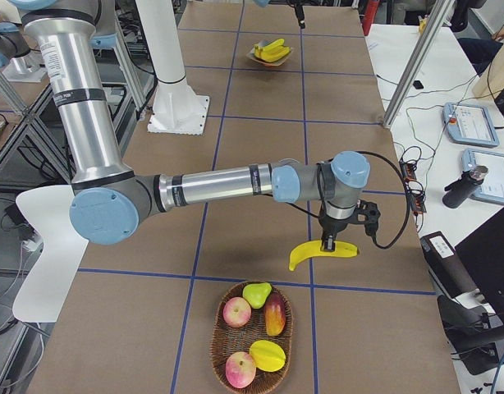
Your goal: Transfer all bananas from basket to plate
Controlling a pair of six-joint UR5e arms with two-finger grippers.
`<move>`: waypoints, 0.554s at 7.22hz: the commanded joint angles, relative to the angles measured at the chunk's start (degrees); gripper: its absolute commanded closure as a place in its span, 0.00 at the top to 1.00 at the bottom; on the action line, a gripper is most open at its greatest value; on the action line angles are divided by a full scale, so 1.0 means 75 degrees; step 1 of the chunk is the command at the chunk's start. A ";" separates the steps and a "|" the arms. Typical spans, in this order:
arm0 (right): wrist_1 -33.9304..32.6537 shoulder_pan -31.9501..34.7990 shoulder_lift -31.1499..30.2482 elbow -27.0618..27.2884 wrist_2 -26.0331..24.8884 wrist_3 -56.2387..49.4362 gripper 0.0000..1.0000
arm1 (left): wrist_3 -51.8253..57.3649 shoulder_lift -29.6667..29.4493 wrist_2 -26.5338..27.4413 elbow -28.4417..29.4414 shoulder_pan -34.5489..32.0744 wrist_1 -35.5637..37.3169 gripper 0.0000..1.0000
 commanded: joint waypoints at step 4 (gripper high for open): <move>0.0066 -0.1800 0.1731 0.0510 0.1779 0.3891 0.00 | -0.1518 -0.2236 0.0072 0.1206 0.1165 -0.0266 0.99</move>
